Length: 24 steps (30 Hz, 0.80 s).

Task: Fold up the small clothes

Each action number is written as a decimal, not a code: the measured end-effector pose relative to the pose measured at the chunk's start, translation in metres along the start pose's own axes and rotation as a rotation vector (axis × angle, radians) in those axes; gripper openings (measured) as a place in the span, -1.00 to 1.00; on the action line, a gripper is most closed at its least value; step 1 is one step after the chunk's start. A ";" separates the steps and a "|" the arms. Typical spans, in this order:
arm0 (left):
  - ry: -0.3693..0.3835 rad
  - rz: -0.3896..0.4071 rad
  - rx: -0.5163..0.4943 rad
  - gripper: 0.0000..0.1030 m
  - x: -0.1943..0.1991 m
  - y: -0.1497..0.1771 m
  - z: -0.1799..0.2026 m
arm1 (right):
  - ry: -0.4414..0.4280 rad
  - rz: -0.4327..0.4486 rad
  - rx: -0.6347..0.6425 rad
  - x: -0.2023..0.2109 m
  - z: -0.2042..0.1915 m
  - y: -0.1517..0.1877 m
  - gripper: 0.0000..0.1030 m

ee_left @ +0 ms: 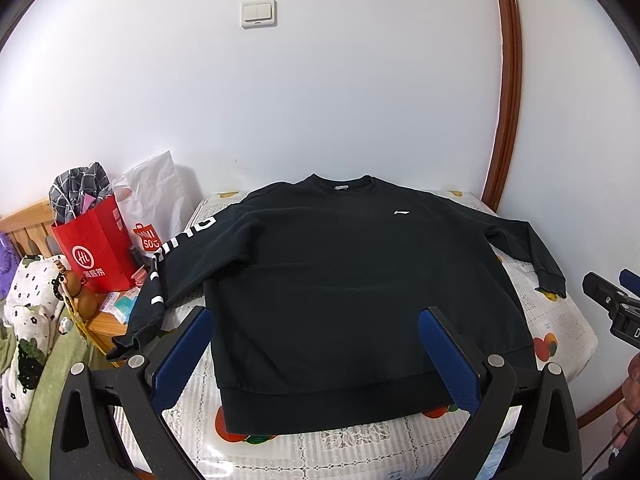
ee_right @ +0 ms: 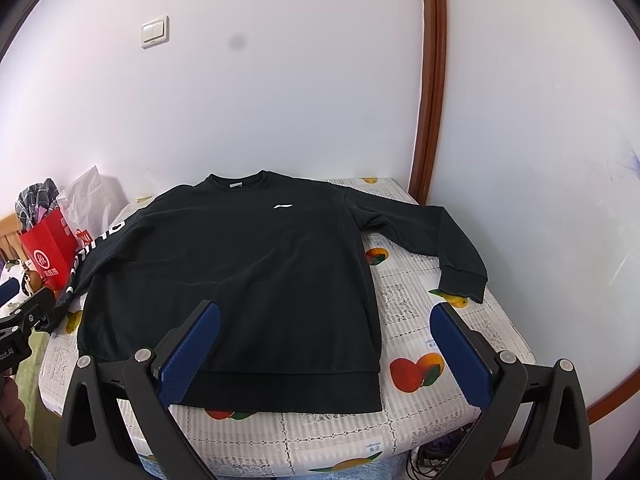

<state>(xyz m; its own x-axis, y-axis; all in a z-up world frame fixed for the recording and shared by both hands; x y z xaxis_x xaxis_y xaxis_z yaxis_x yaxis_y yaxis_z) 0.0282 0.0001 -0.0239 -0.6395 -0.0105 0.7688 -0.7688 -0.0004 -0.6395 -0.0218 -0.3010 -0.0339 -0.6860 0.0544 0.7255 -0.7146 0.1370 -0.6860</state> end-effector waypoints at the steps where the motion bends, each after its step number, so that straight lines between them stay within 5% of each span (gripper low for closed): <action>1: -0.001 0.000 -0.001 1.00 0.000 0.000 0.000 | 0.000 0.000 0.000 0.000 0.000 0.000 1.00; 24: -0.017 0.001 0.012 1.00 0.000 0.003 -0.010 | 0.001 0.002 -0.002 0.002 -0.002 0.000 1.00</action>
Point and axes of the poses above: each gripper's, at about its wrist camera, not at the fingertips, and x roughly against the way its jaws point, z to its right, y to its underside, the point moved 4 cm from there along -x, roughly the way its jaws point, and after that the axes turned 15 degrees about -z, right-handed, at the moved point
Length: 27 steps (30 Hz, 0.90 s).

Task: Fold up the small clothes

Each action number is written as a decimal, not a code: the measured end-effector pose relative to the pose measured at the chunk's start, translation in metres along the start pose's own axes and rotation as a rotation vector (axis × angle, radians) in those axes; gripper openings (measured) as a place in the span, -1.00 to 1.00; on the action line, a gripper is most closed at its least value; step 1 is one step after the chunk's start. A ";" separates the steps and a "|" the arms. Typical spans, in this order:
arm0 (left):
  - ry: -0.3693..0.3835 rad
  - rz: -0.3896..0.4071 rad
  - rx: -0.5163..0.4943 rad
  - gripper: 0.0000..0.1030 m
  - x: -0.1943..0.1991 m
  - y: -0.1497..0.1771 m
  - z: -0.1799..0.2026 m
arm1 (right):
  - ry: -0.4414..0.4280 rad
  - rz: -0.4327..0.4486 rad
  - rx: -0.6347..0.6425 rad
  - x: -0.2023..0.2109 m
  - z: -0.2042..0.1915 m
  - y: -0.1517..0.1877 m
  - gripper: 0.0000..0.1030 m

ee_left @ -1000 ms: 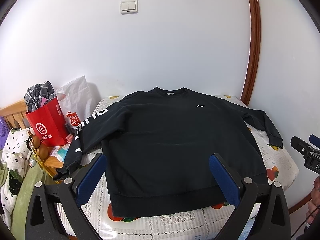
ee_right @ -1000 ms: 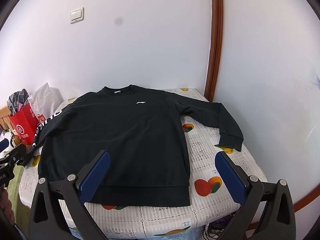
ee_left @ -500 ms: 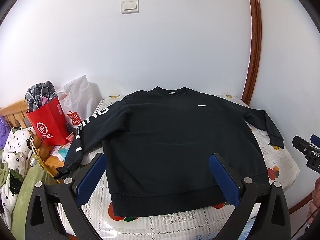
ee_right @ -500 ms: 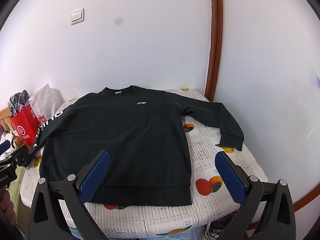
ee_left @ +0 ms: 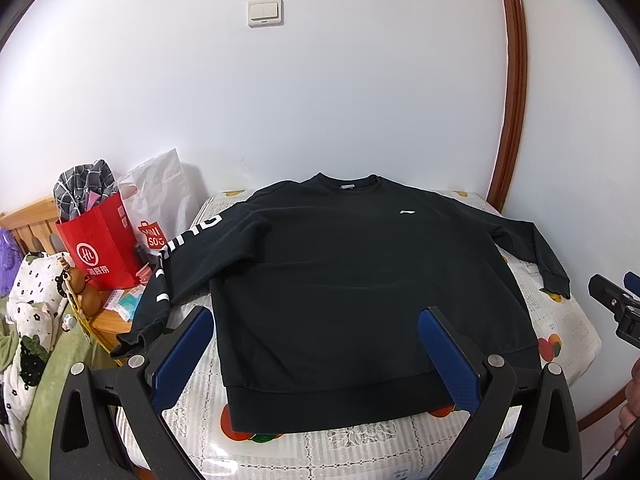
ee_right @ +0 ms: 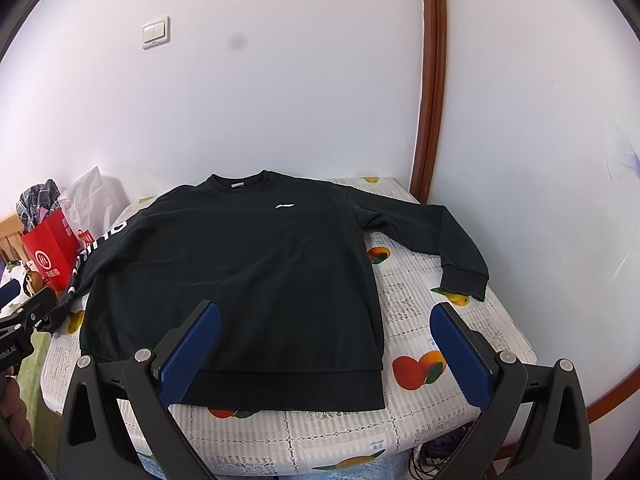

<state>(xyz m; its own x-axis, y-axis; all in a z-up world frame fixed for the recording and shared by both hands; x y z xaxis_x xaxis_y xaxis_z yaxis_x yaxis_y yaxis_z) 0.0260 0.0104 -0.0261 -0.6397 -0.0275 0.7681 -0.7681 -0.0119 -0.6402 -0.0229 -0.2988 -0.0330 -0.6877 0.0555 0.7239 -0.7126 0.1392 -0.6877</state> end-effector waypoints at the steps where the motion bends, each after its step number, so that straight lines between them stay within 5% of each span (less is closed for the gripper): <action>1: 0.000 0.000 0.001 1.00 0.000 0.000 0.000 | -0.001 0.000 -0.001 0.000 0.000 0.001 0.99; 27: 0.018 -0.010 0.014 1.00 -0.009 -0.013 -0.008 | 0.019 0.013 0.020 0.002 -0.010 -0.008 1.00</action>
Point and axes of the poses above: each gripper's, at about its wrist camera, not at the fingertips, and x roughly against the way its jaws point, z to its right, y to its underside, the point moved 4 cm from there along -x, roughly the way its jaws point, and after that the axes turned 15 degrees about -z, right-handed, at the moved point
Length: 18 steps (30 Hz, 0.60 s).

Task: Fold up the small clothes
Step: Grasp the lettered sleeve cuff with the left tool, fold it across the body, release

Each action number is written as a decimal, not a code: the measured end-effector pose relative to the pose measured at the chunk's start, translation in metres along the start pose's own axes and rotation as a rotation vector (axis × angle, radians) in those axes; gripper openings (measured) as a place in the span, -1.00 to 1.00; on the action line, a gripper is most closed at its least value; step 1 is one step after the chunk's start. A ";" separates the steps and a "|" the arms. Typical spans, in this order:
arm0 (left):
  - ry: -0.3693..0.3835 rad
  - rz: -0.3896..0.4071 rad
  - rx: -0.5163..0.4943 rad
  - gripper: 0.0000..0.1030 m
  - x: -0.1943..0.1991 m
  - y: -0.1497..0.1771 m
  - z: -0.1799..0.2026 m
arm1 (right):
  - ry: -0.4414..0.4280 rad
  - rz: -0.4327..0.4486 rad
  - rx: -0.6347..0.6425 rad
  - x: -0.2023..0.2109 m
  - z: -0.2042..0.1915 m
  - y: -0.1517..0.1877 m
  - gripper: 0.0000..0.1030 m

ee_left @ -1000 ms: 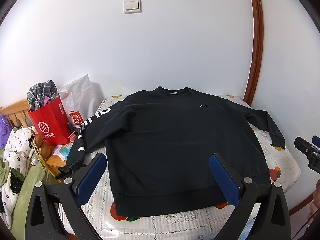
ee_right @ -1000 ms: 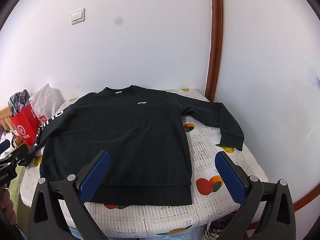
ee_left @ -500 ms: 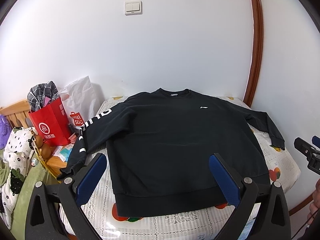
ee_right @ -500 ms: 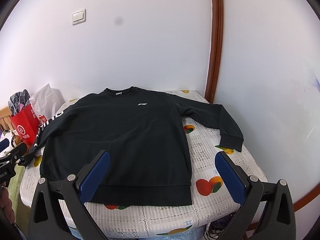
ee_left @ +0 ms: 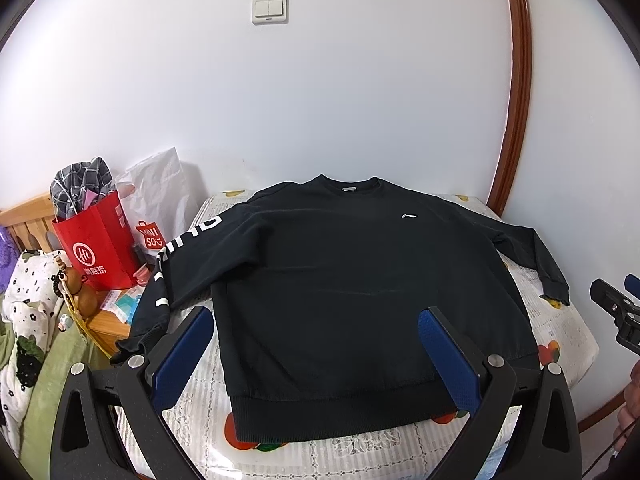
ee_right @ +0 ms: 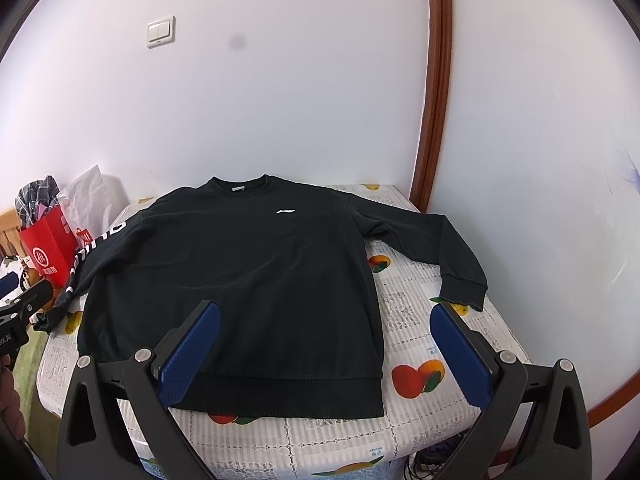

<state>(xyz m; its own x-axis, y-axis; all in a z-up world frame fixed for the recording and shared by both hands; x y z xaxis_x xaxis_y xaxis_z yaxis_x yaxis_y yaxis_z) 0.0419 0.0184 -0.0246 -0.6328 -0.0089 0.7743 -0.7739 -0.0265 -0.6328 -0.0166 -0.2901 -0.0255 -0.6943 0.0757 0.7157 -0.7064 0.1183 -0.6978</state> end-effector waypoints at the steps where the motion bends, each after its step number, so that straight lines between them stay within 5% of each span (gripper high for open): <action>1: 0.000 -0.003 0.001 1.00 -0.002 -0.001 -0.002 | 0.000 -0.001 0.001 -0.001 -0.001 -0.002 0.99; 10: -0.024 -0.116 0.064 0.90 -0.067 -0.013 -0.050 | -0.052 -0.059 0.019 -0.041 -0.013 -0.017 0.99; 18: -0.233 -0.209 0.072 0.85 -0.132 -0.006 -0.120 | -0.081 -0.106 0.054 -0.099 -0.046 -0.025 0.99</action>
Point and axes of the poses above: each gripper's, at about its wrist camera, not at the fingertips, and x roughly against the way its jaws point, z to its right, y to its underside, the point moved 4 cm from there along -x, roughly the way its jaws point, and after that the axes turned 15 degrees about -z, right-handed, at the moved point
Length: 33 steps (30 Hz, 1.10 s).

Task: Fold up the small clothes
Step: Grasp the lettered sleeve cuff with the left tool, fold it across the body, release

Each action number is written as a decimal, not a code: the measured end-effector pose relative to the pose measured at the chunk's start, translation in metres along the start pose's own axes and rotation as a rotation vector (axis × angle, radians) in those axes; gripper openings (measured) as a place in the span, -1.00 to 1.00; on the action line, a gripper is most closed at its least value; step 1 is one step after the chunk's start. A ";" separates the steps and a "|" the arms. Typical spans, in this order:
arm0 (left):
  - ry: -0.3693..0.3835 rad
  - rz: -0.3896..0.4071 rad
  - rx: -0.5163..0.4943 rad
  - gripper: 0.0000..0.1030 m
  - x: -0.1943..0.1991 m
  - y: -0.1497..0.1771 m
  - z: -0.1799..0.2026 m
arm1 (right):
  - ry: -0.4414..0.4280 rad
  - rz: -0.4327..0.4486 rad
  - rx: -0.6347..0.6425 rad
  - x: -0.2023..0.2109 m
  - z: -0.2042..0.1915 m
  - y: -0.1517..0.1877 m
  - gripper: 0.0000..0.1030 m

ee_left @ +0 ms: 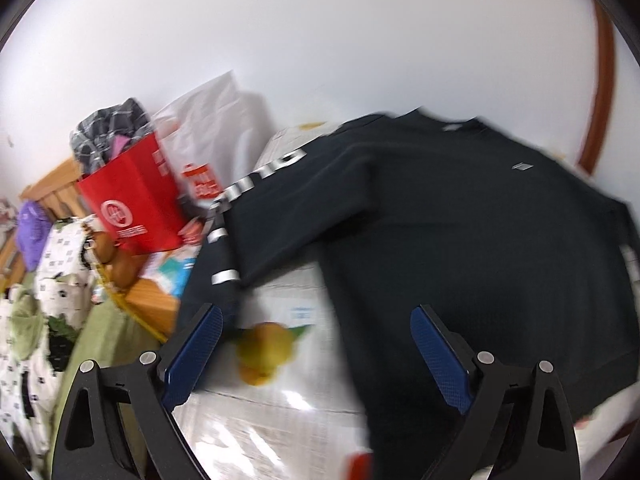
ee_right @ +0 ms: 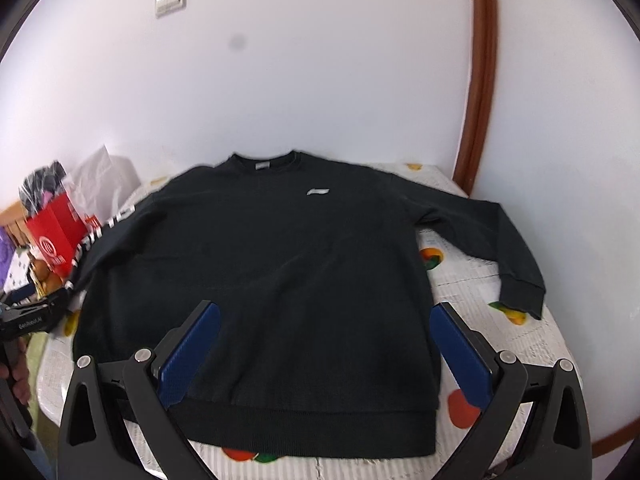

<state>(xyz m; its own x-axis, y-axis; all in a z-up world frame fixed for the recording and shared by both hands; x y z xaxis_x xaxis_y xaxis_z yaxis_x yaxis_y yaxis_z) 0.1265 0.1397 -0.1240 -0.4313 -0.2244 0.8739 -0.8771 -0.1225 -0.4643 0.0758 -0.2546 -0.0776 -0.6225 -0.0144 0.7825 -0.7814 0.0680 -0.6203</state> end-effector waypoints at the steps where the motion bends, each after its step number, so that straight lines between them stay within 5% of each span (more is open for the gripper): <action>1: -0.024 -0.010 0.001 0.84 -0.009 0.000 -0.008 | 0.003 -0.013 0.004 -0.008 -0.003 -0.001 0.99; 9: -0.092 -0.121 -0.015 0.39 -0.065 0.008 -0.043 | -0.025 -0.107 0.046 -0.054 -0.027 -0.003 0.99; 12: -0.134 -0.141 -0.021 -0.22 -0.078 0.009 -0.048 | -0.025 -0.122 0.052 -0.062 -0.033 -0.007 0.99; 13: -0.146 -0.147 -0.015 -0.66 -0.079 0.009 -0.050 | -0.023 -0.124 0.056 -0.063 -0.034 -0.007 0.99; 14: -0.151 -0.152 -0.008 -0.79 -0.080 0.009 -0.051 | -0.021 -0.126 0.060 -0.064 -0.035 -0.007 0.99; 18: -0.125 -0.109 0.006 -0.80 -0.063 -0.001 -0.050 | -0.019 -0.133 0.061 -0.067 -0.031 -0.009 0.99; 22: 0.013 -0.082 0.001 -0.80 -0.036 -0.023 -0.033 | -0.012 -0.126 0.092 -0.069 -0.022 -0.017 0.99; 33: 0.215 0.033 -0.057 -0.81 0.024 -0.088 0.057 | -0.040 -0.084 0.078 -0.066 0.025 -0.052 0.99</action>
<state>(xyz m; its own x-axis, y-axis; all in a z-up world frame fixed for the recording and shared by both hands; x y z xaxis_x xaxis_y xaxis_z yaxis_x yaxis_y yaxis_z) 0.2057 0.0903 -0.0702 -0.4897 -0.0156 0.8718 -0.8697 -0.0627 -0.4896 0.1562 -0.2824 -0.0984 -0.5548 -0.0571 0.8300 -0.8309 -0.0130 -0.5563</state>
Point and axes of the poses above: each gripper's, at about its wrist camera, not at the fingertips, and x roughly against the way its jaws point, z to its right, y to its underside, the point moved 4 cm from there along -x, roughly the way its jaws point, and after that the axes turned 15 degrees about -z, right-handed, at the moved point
